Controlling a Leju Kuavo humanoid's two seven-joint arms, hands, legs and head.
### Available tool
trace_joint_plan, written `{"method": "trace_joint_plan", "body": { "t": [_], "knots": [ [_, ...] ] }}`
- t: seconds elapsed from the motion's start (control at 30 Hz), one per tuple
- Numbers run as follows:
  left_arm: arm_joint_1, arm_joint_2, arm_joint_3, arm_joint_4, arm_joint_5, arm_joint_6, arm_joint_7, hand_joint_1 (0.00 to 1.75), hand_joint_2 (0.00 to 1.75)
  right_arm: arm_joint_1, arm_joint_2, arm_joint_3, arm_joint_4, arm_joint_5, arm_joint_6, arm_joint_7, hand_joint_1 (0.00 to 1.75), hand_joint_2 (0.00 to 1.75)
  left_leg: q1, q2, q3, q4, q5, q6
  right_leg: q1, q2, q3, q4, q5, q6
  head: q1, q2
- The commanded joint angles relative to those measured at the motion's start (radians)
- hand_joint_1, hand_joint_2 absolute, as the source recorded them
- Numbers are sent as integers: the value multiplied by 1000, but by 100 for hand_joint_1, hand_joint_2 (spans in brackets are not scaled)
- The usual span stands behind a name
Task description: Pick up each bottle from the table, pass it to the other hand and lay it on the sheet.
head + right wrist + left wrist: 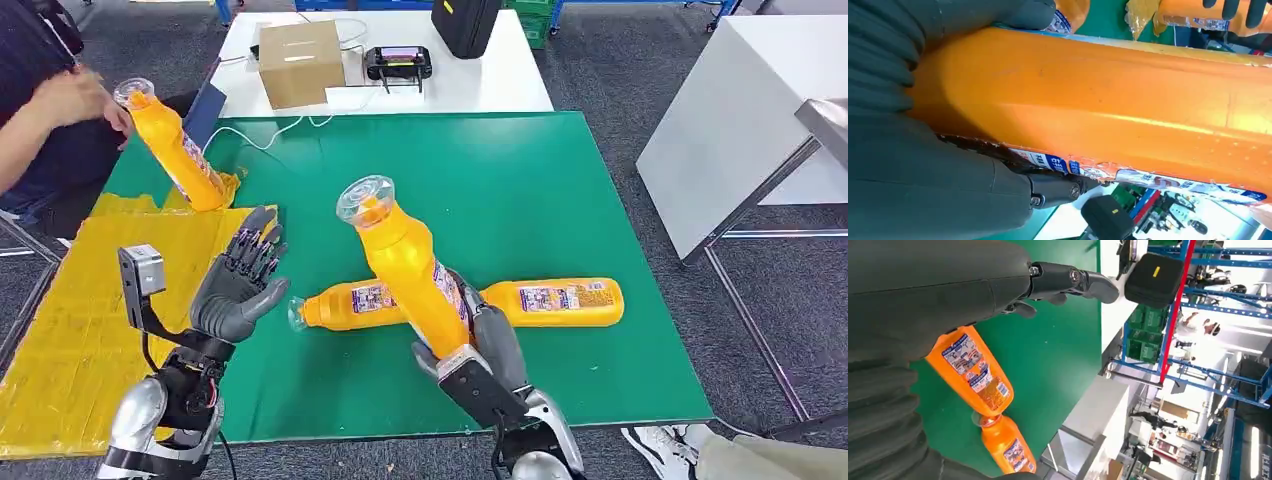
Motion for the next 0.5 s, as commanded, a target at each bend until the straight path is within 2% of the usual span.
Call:
{"method": "trace_joint_plan", "body": {
  "t": [0.03, 0.3, 0.33, 0.37, 0.43, 0.47, 0.5],
  "knots": [
    [-15, 4, -13, 22, 0, -1, 6, 0, 175, -33, 6, -10, 47, -4, -7, 2, 175, 175, 0, -1, 2, 0, -1, -1, 0, 3, 2, 0, -1, -1, 0, 0],
    [-15, 4, -13, 22, 0, -1, 6, 0, 175, -33, 6, -10, 47, -4, -7, 2, 175, 175, 0, -1, 2, 0, -1, -1, 0, 4, 2, 0, -1, -1, 0, 0],
    [-23, -65, -53, 13, 252, -201, 79, 0, 175, -238, -16, 166, 171, 247, 75, 159, 175, 175, 1, -1, 3, 0, -1, -1, 0, 5, 3, 0, -1, -1, 0, 0],
    [-28, -124, -144, -22, 272, -97, 79, 0, 175, -374, 87, 214, 333, 409, 63, 199, 175, 175, 0, 4, 1, 1, -1, 0, 0, 7, 0, 0, 1, -1, 0, 0],
    [-50, -112, -237, -34, 269, -1, 45, 0, 175, -441, 139, 235, 430, 393, 41, 210, 175, 175, 1, 7, -1, 2, -1, -1, 1, 11, -1, 1, 2, -1, 0, 0],
    [-50, -112, -237, -34, 269, -1, 45, 0, 175, -441, 139, 235, 430, 393, 41, 210, 175, 175, 1, 7, 0, 3, -1, -1, 1, 13, -1, 2, 2, -1, 0, 0],
    [-53, -101, -244, -35, 277, 5, 39, 0, 175, -439, 134, 239, 426, 392, 38, 209, 175, 175, 1, 7, -1, 0, 1, -1, 0, 8, -3, 1, 4, 0, 0, 0]
  ]
}}
